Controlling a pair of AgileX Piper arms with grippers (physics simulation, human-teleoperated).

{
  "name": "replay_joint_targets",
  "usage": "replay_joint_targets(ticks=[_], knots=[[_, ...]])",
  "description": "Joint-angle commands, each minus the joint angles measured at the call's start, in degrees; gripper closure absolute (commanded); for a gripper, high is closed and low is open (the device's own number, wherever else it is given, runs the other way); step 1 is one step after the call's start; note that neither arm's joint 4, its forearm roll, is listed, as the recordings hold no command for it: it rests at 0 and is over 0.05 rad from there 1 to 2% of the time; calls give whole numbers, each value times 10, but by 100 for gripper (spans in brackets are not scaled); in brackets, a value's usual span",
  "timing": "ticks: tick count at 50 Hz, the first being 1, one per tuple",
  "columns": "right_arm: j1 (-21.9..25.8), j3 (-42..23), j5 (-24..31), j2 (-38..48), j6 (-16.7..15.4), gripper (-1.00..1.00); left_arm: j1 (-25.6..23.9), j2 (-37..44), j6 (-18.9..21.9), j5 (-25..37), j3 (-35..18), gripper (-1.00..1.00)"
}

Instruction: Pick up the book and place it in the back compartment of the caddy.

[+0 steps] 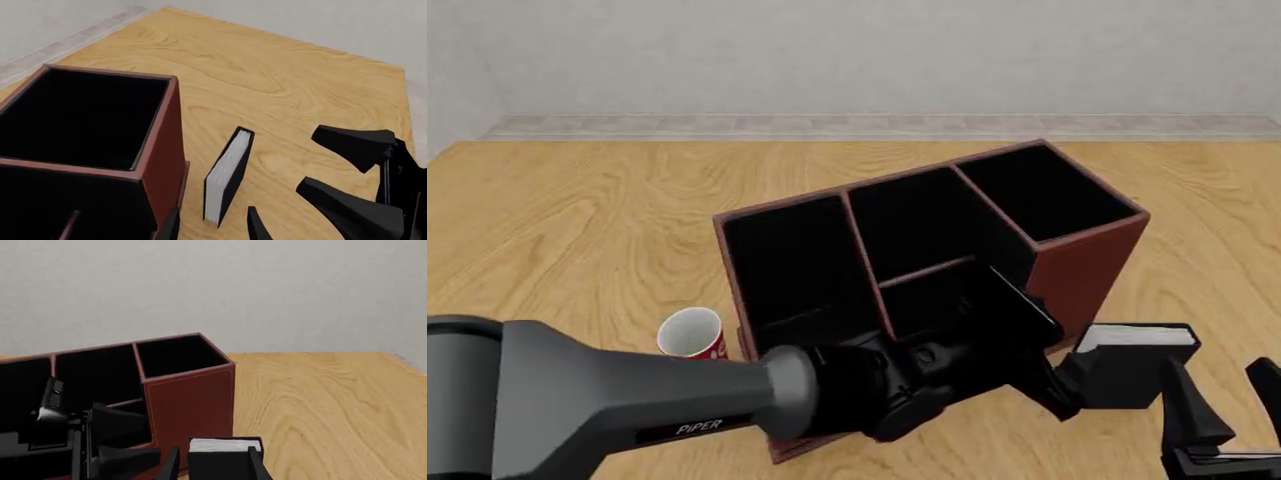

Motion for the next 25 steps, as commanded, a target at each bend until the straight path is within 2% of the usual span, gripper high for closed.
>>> replay_joint_targets(ticks=[1, 11, 25], knots=[[0, 0, -6, 9, 4, -100, 1, 30, 7, 18, -41, -100], [0, 0, 1, -2, -1, -100, 13, 68, 13, 46, -97, -100], [0, 0, 3, 0, 4, -100, -21, 93, 10, 46, -113, -100]])
